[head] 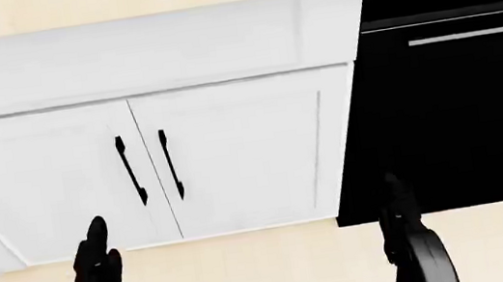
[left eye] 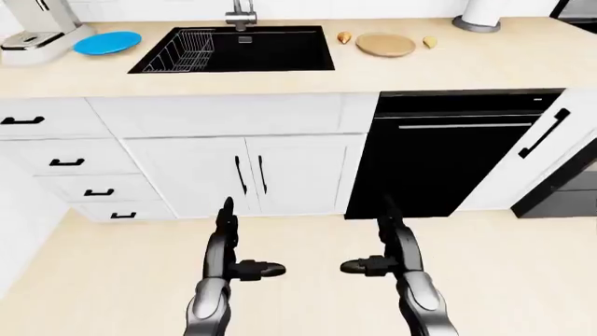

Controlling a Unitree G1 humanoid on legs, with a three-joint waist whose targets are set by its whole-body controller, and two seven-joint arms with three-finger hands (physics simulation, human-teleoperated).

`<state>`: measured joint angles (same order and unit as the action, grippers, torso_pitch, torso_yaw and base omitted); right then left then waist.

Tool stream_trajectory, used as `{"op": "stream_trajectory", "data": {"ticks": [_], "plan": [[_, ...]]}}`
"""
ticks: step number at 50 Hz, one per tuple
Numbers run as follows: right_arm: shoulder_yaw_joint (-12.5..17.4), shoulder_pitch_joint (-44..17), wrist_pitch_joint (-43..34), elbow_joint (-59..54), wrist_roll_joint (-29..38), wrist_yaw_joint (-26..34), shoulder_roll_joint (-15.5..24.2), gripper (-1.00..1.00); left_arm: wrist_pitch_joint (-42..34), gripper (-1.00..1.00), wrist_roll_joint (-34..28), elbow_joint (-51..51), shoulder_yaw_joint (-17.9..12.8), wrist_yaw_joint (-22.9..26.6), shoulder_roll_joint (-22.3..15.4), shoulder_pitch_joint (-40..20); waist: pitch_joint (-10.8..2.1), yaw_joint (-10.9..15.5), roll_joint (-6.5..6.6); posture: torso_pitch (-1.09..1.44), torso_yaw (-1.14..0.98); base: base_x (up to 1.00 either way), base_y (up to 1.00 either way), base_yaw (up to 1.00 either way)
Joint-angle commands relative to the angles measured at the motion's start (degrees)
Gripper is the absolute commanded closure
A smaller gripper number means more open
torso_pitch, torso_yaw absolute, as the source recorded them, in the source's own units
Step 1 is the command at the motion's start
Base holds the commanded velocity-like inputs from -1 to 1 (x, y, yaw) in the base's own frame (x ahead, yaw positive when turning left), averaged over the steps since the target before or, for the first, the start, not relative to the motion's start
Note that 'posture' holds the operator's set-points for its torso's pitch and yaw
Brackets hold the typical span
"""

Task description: Place the pastries on the plates.

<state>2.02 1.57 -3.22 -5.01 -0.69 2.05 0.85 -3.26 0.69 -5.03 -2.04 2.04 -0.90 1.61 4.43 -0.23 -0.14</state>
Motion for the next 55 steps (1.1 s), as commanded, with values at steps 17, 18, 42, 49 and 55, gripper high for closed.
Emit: {"op": "stream_trajectory", "data": {"ticks": [17, 18, 42, 49, 55], "plan": [[5.3, -27.3, -25.5, 27.3, -1.1, -0.6, 7.8, -1.00, -31.8, -1.00, 1.8, 26.7, -6.7, -0.6, -8.6, -27.0, -5.22, 0.5, -0.14, 0.00, 0.00, 0.00, 0.00, 0.00], [5.7, -28.7, -26.3, 27.3, -1.5, -0.5, 8.2, -1.00, -32.9, -1.00, 1.8, 26.9, -6.9, -0.3, -9.4, -28.0, -5.20, 0.4, -0.14, 0.00, 0.00, 0.00, 0.00, 0.00], [8.6, -54.5, -30.5, 14.1, -7.2, -1.7, 19.6, -1.00, -33.1, -1.00, 4.3, 9.6, -9.6, 0.5, -23.4, -57.1, -2.63, 2.4, -4.09, 0.00, 0.00, 0.30, -0.38, 0.00], [8.8, -54.1, -32.0, 16.4, -8.0, -2.3, 19.7, -1.00, -33.8, -1.00, 4.7, 11.7, -10.2, 0.6, -23.4, -56.5, -1.64, 0.5, -0.39, 0.00, 0.00, 0.48, -0.54, 0.00], [8.9, -54.4, -32.4, 17.0, -8.5, -2.8, 19.9, -1.00, -34.7, -1.00, 5.4, 13.2, -10.7, 0.0, -24.3, -55.6, -1.33, -0.1, 3.10, 0.00, 0.00, 0.51, -0.68, 0.00]]}}
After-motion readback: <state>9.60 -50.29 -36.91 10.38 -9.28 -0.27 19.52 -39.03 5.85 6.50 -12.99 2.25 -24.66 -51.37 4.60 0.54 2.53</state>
